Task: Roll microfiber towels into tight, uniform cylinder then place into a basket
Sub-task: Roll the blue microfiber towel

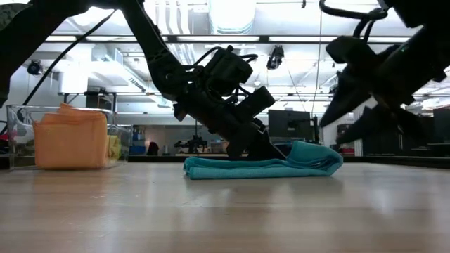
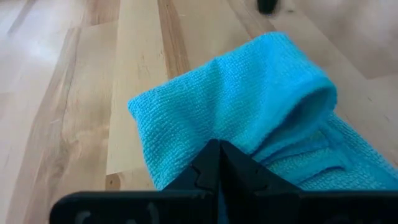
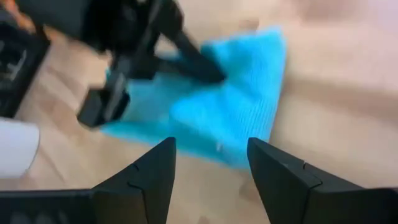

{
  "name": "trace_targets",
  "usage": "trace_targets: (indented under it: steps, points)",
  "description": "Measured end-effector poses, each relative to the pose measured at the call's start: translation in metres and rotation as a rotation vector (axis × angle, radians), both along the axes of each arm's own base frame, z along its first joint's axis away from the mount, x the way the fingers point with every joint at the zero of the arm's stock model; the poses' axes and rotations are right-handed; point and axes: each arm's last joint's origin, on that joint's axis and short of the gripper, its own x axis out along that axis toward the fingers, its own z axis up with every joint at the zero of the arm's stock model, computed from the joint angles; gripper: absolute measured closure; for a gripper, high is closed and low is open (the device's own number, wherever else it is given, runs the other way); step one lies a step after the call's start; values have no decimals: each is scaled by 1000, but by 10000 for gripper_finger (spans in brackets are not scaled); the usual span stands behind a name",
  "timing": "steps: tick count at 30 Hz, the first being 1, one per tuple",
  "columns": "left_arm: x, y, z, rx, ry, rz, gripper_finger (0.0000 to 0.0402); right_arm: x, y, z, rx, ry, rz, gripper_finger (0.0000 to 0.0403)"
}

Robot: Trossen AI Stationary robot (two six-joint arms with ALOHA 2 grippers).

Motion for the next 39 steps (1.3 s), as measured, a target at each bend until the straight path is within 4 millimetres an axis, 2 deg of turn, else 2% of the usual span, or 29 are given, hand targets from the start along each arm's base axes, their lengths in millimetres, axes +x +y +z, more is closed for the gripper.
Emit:
trace_targets:
  steps: [4, 7, 9, 13, 15, 21, 28, 33, 39]
  points:
    - [0, 0, 0, 0, 0, 0, 402, -4, -6, 6, -74, -16, -46, 212]
    - [0, 0, 0, 0, 0, 0, 402, -1, -9, 1, -104, 8, -58, 236]
    - [0, 0, 0, 0, 0, 0, 402, 1, -10, -6, -121, 39, -63, 268]
    - [0, 0, 0, 0, 0, 0, 402, 13, -6, -14, -172, 35, -52, 359]
    - [0, 0, 0, 0, 0, 0, 402, 19, -4, -15, -200, 21, -32, 383]
    - [0, 0, 0, 0, -1, 0, 402, 30, 0, -20, -225, 31, -11, 394]
    - [0, 0, 0, 0, -4, 0, 402, 38, 9, -28, -176, 77, 72, 394]
    - [1, 0, 1, 1, -8, 0, 402, 38, 14, -33, -155, 112, 129, 394]
    - [1, 0, 1, 1, -8, -1, 402, 38, 14, -43, -136, 138, 114, 394]
